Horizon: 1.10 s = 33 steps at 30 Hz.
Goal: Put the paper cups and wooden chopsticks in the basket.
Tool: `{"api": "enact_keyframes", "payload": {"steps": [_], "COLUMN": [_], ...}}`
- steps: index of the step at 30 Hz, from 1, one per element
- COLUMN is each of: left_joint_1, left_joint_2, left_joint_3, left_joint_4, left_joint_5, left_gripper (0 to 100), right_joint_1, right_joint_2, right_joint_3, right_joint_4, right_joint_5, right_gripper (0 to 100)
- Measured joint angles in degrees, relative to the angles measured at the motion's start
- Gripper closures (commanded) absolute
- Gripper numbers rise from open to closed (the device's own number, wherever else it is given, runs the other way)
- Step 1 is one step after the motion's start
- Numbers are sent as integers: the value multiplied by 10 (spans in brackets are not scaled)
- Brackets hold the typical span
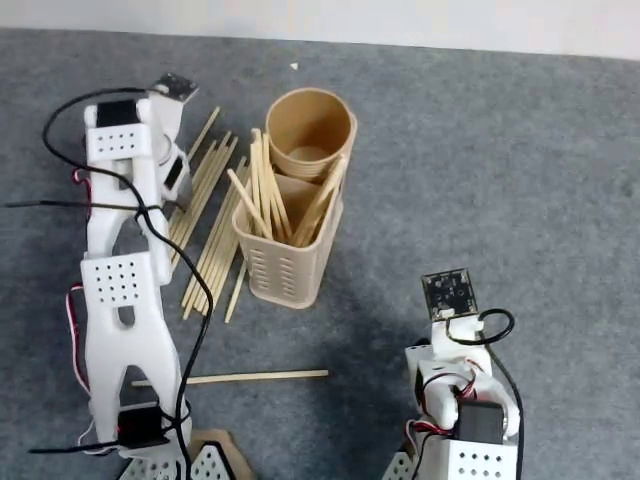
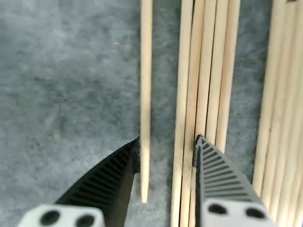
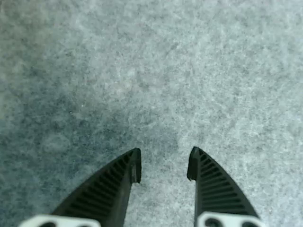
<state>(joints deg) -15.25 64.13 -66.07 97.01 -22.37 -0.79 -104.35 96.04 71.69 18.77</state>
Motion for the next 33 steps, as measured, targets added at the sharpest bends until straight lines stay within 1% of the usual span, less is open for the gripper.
{"api": "enact_keyframes", "payload": {"steps": [3, 15, 29, 33], "left_joint_1": [-1, -10, -14, -14], "left_joint_2": [19, 21, 50, 52], "left_joint_3": [-1, 0, 0, -3], "left_joint_4": [-16, -63, -72, -70], "left_joint_5": [-2, -2, 0, 0], "left_gripper": [793, 794, 987, 996], "right_joint_1": [0, 0, 0, 0], "right_joint_2": [0, 0, 0, 0], "right_joint_3": [0, 0, 0, 0], "right_joint_4": [0, 0, 0, 0], "right_joint_5": [0, 0, 0, 0], "right_gripper": [829, 829, 829, 829]}}
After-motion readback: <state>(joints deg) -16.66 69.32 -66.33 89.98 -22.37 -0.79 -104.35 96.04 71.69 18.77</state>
